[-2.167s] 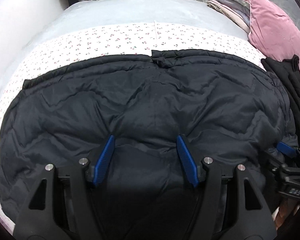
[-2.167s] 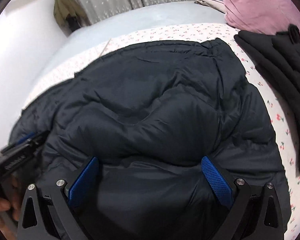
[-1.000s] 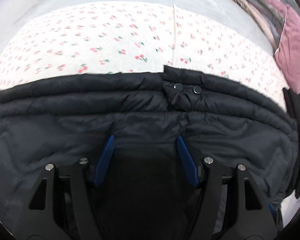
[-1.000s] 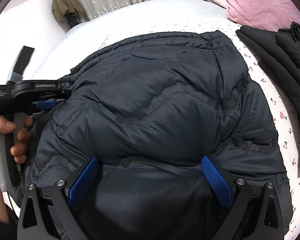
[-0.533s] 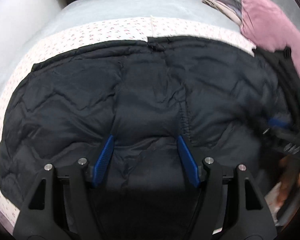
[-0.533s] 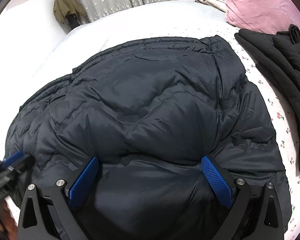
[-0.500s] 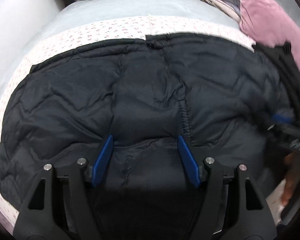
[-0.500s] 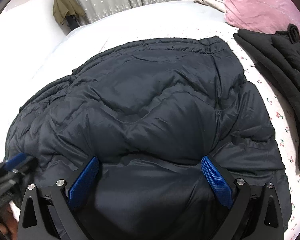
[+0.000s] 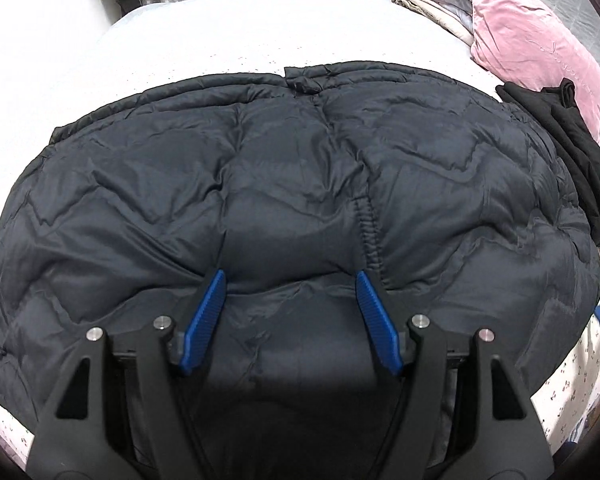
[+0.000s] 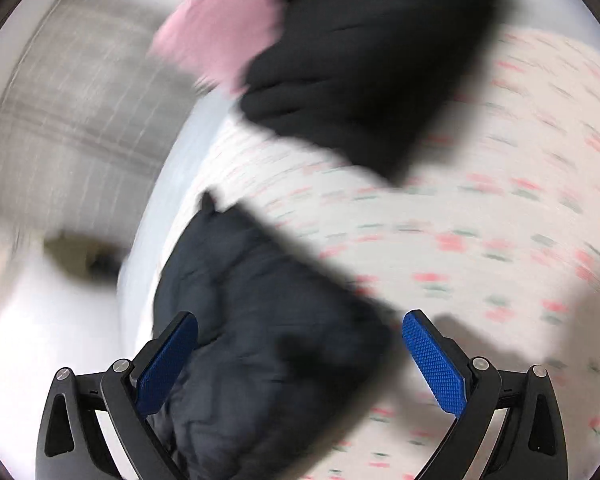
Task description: Fold large clothes
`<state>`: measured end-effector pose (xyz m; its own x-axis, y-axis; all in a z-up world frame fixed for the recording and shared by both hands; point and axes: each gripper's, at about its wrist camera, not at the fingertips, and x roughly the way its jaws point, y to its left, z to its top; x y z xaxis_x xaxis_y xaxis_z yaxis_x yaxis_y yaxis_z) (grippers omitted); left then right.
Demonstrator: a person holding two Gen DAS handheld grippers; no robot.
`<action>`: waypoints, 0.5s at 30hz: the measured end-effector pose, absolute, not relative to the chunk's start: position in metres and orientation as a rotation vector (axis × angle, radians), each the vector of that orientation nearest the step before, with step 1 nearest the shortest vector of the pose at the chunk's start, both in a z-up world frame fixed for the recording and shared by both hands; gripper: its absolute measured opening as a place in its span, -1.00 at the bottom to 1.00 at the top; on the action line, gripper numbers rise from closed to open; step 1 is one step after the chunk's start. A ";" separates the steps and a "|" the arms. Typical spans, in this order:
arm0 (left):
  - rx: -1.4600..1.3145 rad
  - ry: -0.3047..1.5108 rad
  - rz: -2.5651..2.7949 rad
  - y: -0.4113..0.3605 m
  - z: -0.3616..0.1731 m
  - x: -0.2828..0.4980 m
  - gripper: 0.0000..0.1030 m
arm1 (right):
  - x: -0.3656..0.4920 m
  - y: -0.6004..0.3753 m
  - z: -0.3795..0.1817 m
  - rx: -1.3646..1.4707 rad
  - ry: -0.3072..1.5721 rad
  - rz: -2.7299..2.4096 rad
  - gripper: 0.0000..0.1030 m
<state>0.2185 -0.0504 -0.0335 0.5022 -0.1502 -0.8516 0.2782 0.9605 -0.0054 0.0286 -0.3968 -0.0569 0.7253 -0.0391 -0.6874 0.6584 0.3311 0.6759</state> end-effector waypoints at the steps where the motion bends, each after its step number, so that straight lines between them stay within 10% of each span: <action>1: 0.139 1.012 -0.259 -0.049 -0.033 0.217 0.34 | 0.026 -0.397 -0.059 1.159 0.636 -0.496 1.00; 10: 0.147 1.008 -0.255 -0.050 -0.034 0.217 0.34 | 0.072 -0.348 -0.082 1.209 0.685 -0.200 0.98; 13: 0.158 1.006 -0.249 -0.053 -0.035 0.217 0.34 | 0.081 -0.333 -0.080 1.183 0.678 -0.197 0.79; 15: 0.166 1.004 -0.245 -0.055 -0.036 0.216 0.34 | 0.084 -0.327 -0.076 1.141 0.666 -0.227 0.30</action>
